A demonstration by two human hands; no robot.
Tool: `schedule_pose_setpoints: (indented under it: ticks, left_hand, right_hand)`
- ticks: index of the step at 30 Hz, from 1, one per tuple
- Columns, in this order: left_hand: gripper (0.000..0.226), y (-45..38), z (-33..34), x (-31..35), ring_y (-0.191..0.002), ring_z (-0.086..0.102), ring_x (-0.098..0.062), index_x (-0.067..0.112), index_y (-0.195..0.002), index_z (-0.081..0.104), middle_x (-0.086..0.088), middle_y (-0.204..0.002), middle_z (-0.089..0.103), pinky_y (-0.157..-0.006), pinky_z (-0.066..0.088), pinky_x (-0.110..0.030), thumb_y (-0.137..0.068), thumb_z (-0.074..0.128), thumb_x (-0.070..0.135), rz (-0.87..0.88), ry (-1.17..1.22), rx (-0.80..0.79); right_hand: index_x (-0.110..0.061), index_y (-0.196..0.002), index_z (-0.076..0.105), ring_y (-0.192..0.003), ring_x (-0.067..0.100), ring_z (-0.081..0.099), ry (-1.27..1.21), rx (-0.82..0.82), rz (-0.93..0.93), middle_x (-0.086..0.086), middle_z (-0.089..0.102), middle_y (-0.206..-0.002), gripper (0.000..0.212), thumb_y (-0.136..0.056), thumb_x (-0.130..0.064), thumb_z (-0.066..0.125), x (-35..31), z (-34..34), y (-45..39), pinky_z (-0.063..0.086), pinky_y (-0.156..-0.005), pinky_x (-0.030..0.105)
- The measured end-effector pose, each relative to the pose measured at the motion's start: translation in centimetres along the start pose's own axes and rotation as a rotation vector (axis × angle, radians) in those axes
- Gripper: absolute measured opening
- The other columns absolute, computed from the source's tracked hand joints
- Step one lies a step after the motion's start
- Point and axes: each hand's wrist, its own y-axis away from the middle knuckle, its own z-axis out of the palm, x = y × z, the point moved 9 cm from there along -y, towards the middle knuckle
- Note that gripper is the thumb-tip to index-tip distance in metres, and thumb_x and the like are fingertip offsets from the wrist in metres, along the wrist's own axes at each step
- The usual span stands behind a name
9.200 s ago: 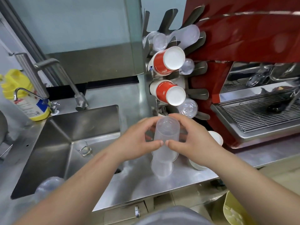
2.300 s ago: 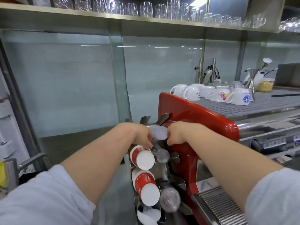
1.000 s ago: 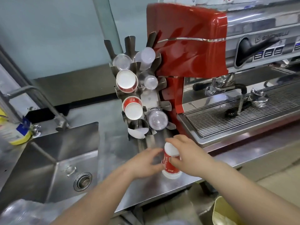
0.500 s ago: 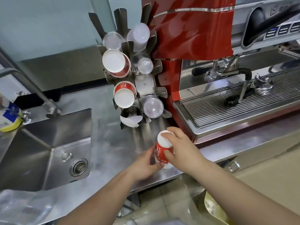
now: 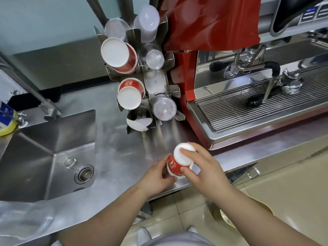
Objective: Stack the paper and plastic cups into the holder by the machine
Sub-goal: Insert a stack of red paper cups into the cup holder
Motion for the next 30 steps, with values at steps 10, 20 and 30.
schedule_pose_setpoints:
  ticks: [10,20,30]
  left_hand:
    - [0.078,0.6,-0.8,0.1,-0.117,0.063,-0.005,0.037,-0.141,0.047,-0.002,-0.140,0.051,-0.101,0.052,-0.031,-0.069,0.073,0.024,0.015,0.071,0.104]
    - [0.067,3.8,-6.6,2.4,-0.101,0.063,-0.010,0.041,-0.135,0.053,-0.003,-0.127,0.056,-0.086,0.056,-0.032,-0.079,0.074,0.011,0.115,0.046,0.315]
    - [0.064,7.1,-13.2,7.2,-0.105,0.065,-0.018,0.036,-0.130,0.058,-0.002,-0.128,0.056,-0.090,0.056,-0.036,-0.081,0.073,-0.001,0.231,0.101,0.489]
  right_hand:
    - [-0.025,-0.120,0.060,-0.122,-0.008,0.042,-0.110,0.050,0.022,-0.027,0.040,-0.135,0.049,-0.076,-0.006,0.072,0.3,-1.0,1.6,0.034,-0.096,0.006]
    - [-0.037,-0.121,0.058,-0.128,0.005,0.044,-0.220,0.046,-0.074,-0.021,0.043,-0.138,0.053,-0.077,-0.012,0.075,-3.9,-2.3,-0.5,0.051,-0.094,0.034]
    - [-0.020,-0.116,0.065,-0.123,0.018,0.053,-0.301,0.084,-0.310,-0.002,0.053,-0.134,0.046,-0.071,-0.010,0.074,-12.0,-5.2,-4.8,0.051,-0.091,0.046]
